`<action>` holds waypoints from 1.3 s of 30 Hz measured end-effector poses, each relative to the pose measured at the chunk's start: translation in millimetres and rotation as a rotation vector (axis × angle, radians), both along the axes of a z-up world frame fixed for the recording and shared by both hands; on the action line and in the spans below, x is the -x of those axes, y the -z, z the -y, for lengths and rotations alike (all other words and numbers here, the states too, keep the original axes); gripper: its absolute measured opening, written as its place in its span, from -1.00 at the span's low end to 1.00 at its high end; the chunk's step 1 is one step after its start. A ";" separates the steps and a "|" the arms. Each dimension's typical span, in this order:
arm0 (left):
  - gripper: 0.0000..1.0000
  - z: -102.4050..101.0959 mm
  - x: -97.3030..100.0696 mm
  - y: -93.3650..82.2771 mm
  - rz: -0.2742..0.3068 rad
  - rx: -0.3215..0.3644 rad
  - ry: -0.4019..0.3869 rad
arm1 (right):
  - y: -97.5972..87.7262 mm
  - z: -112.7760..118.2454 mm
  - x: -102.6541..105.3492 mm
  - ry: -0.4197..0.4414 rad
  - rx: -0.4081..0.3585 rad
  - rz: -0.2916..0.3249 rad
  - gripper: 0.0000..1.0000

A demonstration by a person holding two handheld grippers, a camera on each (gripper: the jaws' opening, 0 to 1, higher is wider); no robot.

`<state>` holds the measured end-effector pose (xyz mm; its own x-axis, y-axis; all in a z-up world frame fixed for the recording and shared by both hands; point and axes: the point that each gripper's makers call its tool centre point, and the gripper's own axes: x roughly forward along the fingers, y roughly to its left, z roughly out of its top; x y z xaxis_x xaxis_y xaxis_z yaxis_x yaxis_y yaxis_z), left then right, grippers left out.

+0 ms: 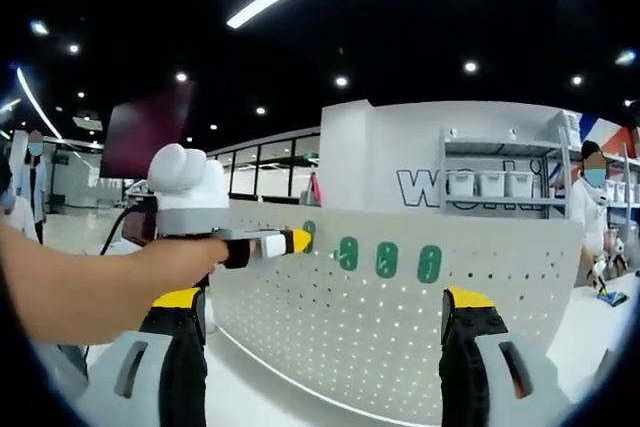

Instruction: Insert the hook assembly into the mounting plate slot until the hook locks in place.

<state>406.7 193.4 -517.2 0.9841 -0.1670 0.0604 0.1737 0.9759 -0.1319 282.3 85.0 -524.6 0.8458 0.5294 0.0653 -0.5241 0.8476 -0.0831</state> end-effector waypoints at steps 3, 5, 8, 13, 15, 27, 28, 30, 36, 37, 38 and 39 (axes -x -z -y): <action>-0.95 2.3 -0.9 -0.3 0.002 -0.010 0.001 | -2.2 -0.3 1.9 -0.007 0.004 0.012 1.00; -0.95 2.4 -1.7 0.3 0.001 -0.013 0.002 | -2.5 0.6 2.9 -0.009 0.005 0.012 1.00; -0.95 2.3 -3.1 2.2 -0.005 -0.015 -0.002 | -1.8 1.3 3.7 -0.016 0.016 0.013 1.00; -0.95 3.6 -5.2 3.0 -0.005 -0.019 -0.007 | -4.0 4.8 6.2 -0.025 0.016 0.018 1.00; -0.95 3.1 -5.7 2.7 -0.003 -0.022 -0.015 | -5.1 5.1 7.0 -0.028 0.017 0.022 1.00; -0.95 3.7 -10.0 4.1 -0.002 0.005 -0.031 | 0.2 7.7 7.3 -0.036 0.035 0.014 1.00; -0.95 3.4 -10.2 4.3 -0.002 0.009 -0.034 | 0.5 7.7 7.5 -0.038 0.035 0.013 1.00; -0.95 3.6 -11.0 4.6 -0.001 0.013 -0.035 | 0.9 7.9 7.6 -0.040 0.037 0.012 1.00; -0.94 5.2 -11.0 6.0 -0.002 -0.004 -0.042 | 1.5 11.4 7.0 -0.041 0.035 0.011 1.00; -0.94 5.1 -11.1 5.8 -0.001 -0.008 -0.043 | 1.7 12.1 6.8 -0.040 0.035 0.011 1.00; -0.94 5.1 -11.0 5.8 -0.001 -0.012 -0.045 | 1.7 12.3 6.7 -0.040 0.035 0.012 1.00; -0.94 5.0 -10.7 5.7 -0.001 -0.016 -0.046 | 2.0 12.6 6.3 -0.041 0.035 0.012 1.00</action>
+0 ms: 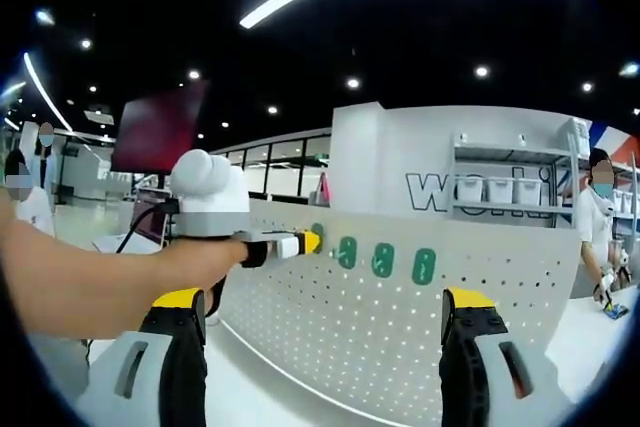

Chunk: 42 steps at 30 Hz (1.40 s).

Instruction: Insert the hook assembly into the mounting plate slot until the hook locks in place.

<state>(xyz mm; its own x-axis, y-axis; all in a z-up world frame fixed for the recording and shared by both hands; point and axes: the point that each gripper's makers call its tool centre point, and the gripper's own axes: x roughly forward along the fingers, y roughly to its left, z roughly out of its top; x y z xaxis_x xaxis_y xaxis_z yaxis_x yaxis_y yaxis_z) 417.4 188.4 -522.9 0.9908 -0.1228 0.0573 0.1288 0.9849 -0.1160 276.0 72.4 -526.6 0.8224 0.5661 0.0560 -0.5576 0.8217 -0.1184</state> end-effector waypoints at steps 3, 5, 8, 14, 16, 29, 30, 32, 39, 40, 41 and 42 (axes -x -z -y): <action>-0.94 -1.5 0.2 1.0 -0.004 -0.007 -0.006 | 0.8 -0.7 -0.7 -0.004 0.001 -0.002 1.00; -0.94 -3.2 0.1 1.4 -0.004 -0.009 -0.009 | 0.4 -1.5 -0.9 -0.006 -0.003 -0.001 1.00; -0.94 -3.9 -0.2 1.3 -0.003 -0.011 -0.008 | 0.3 -2.4 -1.3 -0.008 -0.004 -0.002 1.00; -0.94 -2.1 -0.6 1.5 -0.002 -0.014 -0.008 | 1.8 -1.9 -1.3 -0.008 0.001 -0.005 1.00; -0.94 -0.5 -0.6 3.1 -0.004 -0.024 -0.007 | 2.1 -0.9 -1.6 -0.006 0.001 -0.006 1.00; -0.94 -1.3 -3.0 7.6 -0.005 -0.030 -0.013 | 6.4 0.7 -2.4 -0.001 0.004 -0.016 1.00; -0.94 -1.1 -2.8 7.6 -0.005 -0.029 -0.013 | 6.4 0.9 -2.5 0.000 0.003 -0.016 1.00; -0.94 -0.8 -2.6 8.2 -0.003 -0.031 -0.014 | 6.5 1.4 -2.6 0.000 0.003 -0.016 1.00; -0.94 -0.2 -2.7 8.0 0.001 -0.081 -0.015 | 9.2 3.3 -3.8 0.003 0.002 -0.021 1.00; -0.94 -0.3 -2.8 7.8 0.002 -0.088 -0.014 | 9.4 3.3 -3.9 0.003 0.002 -0.023 1.00; -0.94 -0.2 -2.6 7.6 0.003 -0.103 -0.013 | 9.6 3.0 -4.0 0.002 0.001 -0.023 1.00; -0.94 -0.3 -2.9 7.9 0.003 -0.108 -0.014 | 9.7 2.8 -4.1 0.001 0.001 -0.023 1.00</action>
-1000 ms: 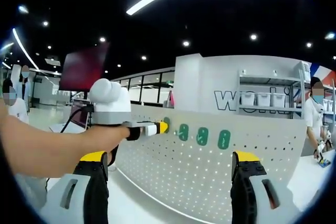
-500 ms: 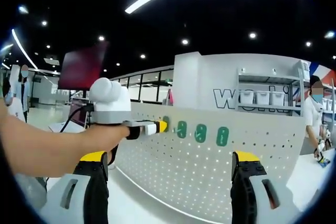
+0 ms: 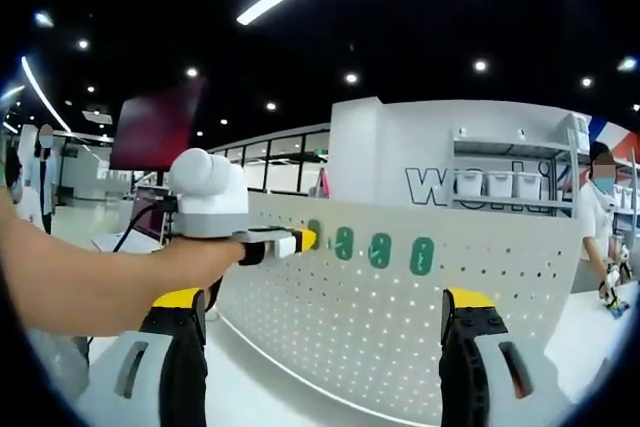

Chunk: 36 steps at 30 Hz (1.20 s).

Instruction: Insert the hook assembly into the mounting plate slot until the hook locks in place.

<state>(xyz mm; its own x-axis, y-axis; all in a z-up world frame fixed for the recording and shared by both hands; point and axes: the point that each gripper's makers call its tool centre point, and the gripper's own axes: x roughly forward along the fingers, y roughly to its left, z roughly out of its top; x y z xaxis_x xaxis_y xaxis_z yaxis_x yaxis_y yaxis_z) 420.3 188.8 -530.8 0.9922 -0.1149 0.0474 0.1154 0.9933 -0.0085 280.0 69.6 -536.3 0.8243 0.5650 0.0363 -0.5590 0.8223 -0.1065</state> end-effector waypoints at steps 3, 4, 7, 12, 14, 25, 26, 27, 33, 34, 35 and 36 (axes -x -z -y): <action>-0.94 0.3 -0.1 0.0 0.003 -0.019 0.000 | -0.2 -0.1 0.1 0.000 -0.001 0.001 1.00; -0.94 0.2 -0.3 0.0 0.002 -0.029 -0.001 | 0.0 0.3 -0.1 0.001 -0.002 -0.001 1.00; -0.94 1.2 0.4 -0.1 0.001 -0.088 -0.004 | 0.6 1.1 0.2 0.003 -0.002 -0.002 1.00; -0.94 1.6 0.5 -0.4 -0.002 -0.130 -0.013 | 1.7 1.7 0.6 0.004 -0.002 -0.005 1.00; -0.94 1.8 0.3 -0.3 -0.004 -0.173 -0.019 | 1.7 2.1 0.7 0.005 -0.002 -0.005 1.00; -0.94 2.0 0.6 -0.3 0.002 -0.271 -0.037 | 2.9 1.5 1.6 0.002 -0.002 -0.008 0.99; -0.94 1.8 0.5 -0.2 0.002 -0.266 -0.036 | 3.1 1.7 1.5 0.003 -0.002 -0.008 0.99; -0.94 1.6 0.5 0.6 -0.004 -0.273 -0.035 | 3.3 2.2 1.6 0.003 -0.001 -0.009 0.99; -0.95 1.8 0.2 0.9 -0.003 -0.290 -0.036 | 5.0 3.8 0.9 0.005 -0.001 -0.013 0.98; -0.95 1.4 -0.6 0.8 -0.005 -0.278 -0.034 | 5.2 3.7 0.9 0.005 0.000 -0.014 0.98; -0.94 1.1 -1.0 0.8 -0.006 -0.267 -0.033 | 5.4 3.6 0.8 0.005 0.000 -0.015 0.99; -0.94 0.5 -1.3 0.9 -0.008 -0.244 -0.030 | 5.4 3.4 0.8 0.005 -0.001 -0.015 0.99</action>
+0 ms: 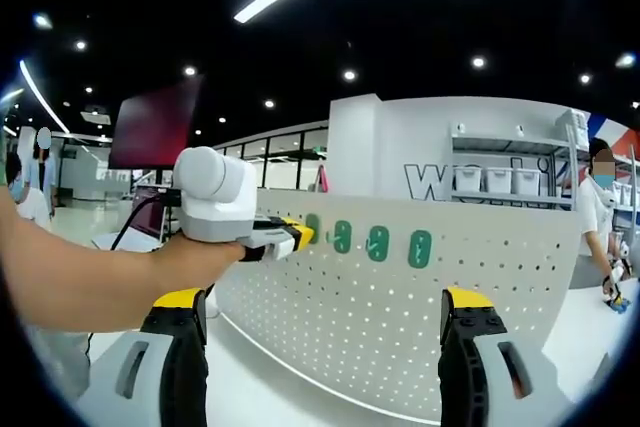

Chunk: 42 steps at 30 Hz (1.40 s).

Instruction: Insert the hook assembly into the mounting plate slot until the hook locks in place.

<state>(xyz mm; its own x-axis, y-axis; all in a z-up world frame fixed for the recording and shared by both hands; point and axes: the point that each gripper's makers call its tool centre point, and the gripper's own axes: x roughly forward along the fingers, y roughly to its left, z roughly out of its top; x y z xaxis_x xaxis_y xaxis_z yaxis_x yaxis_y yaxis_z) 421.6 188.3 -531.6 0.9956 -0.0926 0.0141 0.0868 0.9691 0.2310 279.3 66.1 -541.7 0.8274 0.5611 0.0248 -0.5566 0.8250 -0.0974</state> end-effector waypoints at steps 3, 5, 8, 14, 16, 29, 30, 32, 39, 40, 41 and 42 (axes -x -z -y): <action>-0.94 0.0 -0.2 0.9 -0.006 0.037 0.001 | 0.2 0.4 -0.1 0.001 -0.001 -0.001 0.99; -0.94 0.4 -0.1 1.0 0.000 0.041 0.003 | 0.7 0.8 -0.3 0.003 0.000 -0.002 0.98; -0.94 -0.6 1.0 1.7 0.009 0.090 0.013 | 1.7 0.9 -0.2 0.003 0.000 -0.005 0.98; -0.89 -0.1 2.3 -1.1 0.020 0.102 0.016 | 2.7 -1.5 -0.5 -0.001 -0.001 -0.010 0.98; -0.84 1.1 3.1 -4.0 0.034 0.114 0.023 | 2.6 -3.0 -0.4 -0.004 -0.002 -0.010 0.98; -0.82 1.5 1.1 -1.7 0.032 0.116 0.017 | 3.8 -2.5 0.1 -0.006 -0.007 -0.014 0.98; -0.82 0.8 0.7 -1.7 0.032 0.117 0.017 | 3.7 -2.5 0.1 -0.007 -0.007 -0.014 0.98; -0.84 0.2 0.7 -1.8 0.032 0.113 0.016 | 3.8 -3.4 0.2 -0.009 -0.007 -0.014 0.98; -0.90 -0.3 0.9 -1.5 0.031 0.097 0.017 | 6.5 -6.5 0.4 -0.016 -0.002 -0.020 0.97; -0.92 0.6 1.1 -1.4 0.031 0.094 0.021 | 6.6 -6.5 0.4 -0.016 -0.002 -0.020 0.97; -0.92 1.1 1.7 -1.1 0.031 0.085 0.018 | 6.8 -6.6 0.6 -0.016 0.000 -0.019 0.97; -0.92 1.3 2.3 -0.8 0.030 0.086 0.018 | 7.2 -6.5 0.7 -0.017 0.001 -0.020 0.97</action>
<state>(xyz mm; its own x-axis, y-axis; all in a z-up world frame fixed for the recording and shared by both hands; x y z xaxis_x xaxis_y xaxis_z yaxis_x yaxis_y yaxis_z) 419.3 187.0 -530.8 0.9928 -0.1073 0.0527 0.0984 0.9838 0.1499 278.6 72.7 -548.8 0.8183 0.5747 0.0077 -0.5720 0.8156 -0.0868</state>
